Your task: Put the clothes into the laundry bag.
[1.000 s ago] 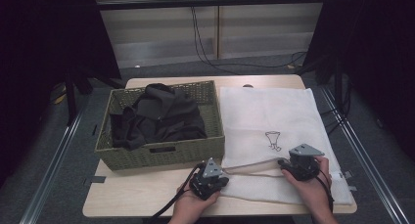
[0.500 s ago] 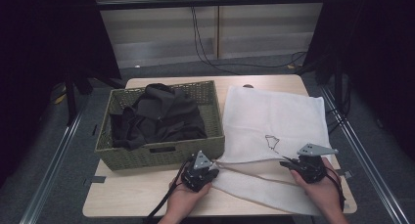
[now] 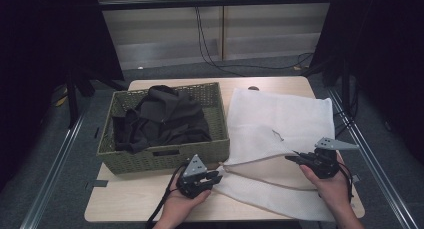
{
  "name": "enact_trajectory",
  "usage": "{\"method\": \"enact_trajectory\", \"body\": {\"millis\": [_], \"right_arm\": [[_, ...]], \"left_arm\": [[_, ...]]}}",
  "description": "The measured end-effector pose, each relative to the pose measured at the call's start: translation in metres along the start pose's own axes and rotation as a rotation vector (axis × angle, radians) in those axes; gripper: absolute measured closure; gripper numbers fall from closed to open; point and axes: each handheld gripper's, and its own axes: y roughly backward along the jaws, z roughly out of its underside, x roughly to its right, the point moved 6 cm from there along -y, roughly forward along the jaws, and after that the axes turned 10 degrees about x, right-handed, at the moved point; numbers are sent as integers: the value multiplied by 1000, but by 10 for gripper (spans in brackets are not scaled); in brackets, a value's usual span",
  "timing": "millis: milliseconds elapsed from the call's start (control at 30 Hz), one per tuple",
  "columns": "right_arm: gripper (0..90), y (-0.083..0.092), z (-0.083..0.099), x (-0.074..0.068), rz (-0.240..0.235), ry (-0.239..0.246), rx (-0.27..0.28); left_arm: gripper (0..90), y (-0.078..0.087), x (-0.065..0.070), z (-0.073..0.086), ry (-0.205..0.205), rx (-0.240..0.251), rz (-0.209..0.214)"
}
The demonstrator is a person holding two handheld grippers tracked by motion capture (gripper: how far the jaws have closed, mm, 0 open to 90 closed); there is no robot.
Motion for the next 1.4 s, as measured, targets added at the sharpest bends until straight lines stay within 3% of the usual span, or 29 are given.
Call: {"method": "enact_trajectory", "body": {"millis": [67,100,133,200,233,300,400,467,500,533,600,700,767,867,933,1033,1067,1100,1167,1267,1300,1333,1367,1400], "right_arm": [[894,2,-1,2,-18,-19,7],[893,4,-4,5,-41,-47,19],[893,4,-4,5,-41,-47,19],[892,5,-11,6,-86,-78,31],[892,5,-13,7,-86,-81,37],[892,4,-15,7,-84,-81,38],[891,-1,-13,3,-85,-48,30],[891,-1,-12,2,-85,-49,29],[890,-2,-8,3,-89,-48,26],[890,-2,-7,3,-90,-49,25],[890,-2,-6,3,-92,-49,27],[890,-1,-4,3,-91,-47,29],[889,-1,-2,2,-91,-50,27],[888,-2,-2,2,-91,-43,27],[886,-1,-1,2,-88,-43,31],[886,-2,0,4,-90,-48,30],[886,-3,1,4,-88,-54,28],[886,-4,2,4,-91,-55,23],[886,-5,3,4,-89,-56,22],[886,-5,3,3,-91,-42,20],[886,-5,3,3,-92,-43,19],[885,-5,4,3,-93,-43,19],[886,-5,4,3,-95,-44,22],[886,-6,4,2,-95,-47,21]], "left_arm": [[719,16,-3,-6,10,33,3],[692,28,-9,-12,15,65,-18],[682,28,-9,-12,15,65,-18],[643,42,-17,-18,21,92,-58],[617,55,-24,-24,18,118,-101],[567,61,-26,-27,27,134,-104],[455,83,-32,-39,30,194,-113],[409,88,-34,-42,32,199,-125],[263,92,-39,-45,42,201,-136],[213,97,-46,-47,50,198,-169],[131,98,-50,-48,56,200,-159],[97,100,-60,-50,71,195,-165],[100,100,-68,-54,49,195,-216],[167,103,-73,-60,35,219,-249],[213,102,-83,-64,10,195,-290],[218,94,-91,-63,37,154,-266],[238,90,-95,-61,44,133,-261],[325,81,-97,-59,65,103,-233],[356,77,-97,-59,63,84,-218],[562,72,-100,-60,110,92,-175],[619,73,-101,-62,155,119,-122],[799,74,-101,-64,170,132,-107],[850,78,-104,-66,143,128,-153],[863,79,-105,-68,140,135,-160]]}}
